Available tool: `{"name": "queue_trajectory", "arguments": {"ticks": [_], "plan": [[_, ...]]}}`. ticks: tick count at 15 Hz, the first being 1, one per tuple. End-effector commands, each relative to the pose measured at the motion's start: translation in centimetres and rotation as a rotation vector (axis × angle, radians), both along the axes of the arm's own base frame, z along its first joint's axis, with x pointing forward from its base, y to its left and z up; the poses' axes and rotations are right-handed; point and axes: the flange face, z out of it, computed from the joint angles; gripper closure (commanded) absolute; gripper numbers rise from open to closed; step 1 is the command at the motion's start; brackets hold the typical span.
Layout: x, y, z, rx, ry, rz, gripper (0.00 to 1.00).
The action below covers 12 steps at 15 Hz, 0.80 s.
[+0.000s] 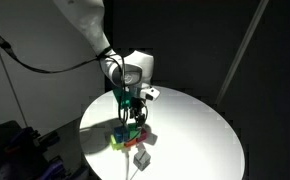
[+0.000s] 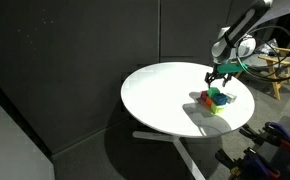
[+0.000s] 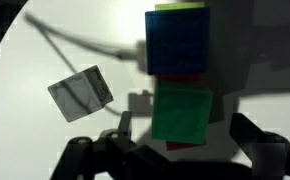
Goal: Put the grey building block on the table to the right and then put the green building block on top of the grey building block
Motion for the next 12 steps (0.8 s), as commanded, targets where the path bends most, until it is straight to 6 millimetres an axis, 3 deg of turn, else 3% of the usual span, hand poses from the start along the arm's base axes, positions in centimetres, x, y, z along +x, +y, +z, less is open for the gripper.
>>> {"name": "queue_trajectory", "arguments": {"ticks": [1,12], "plan": [[1.0,-0.2,-0.1,0.001,0.013,-0.022,0.0],[1.2,0.0,-1.1,-0.003,0.017,-0.007,0.0]]}}
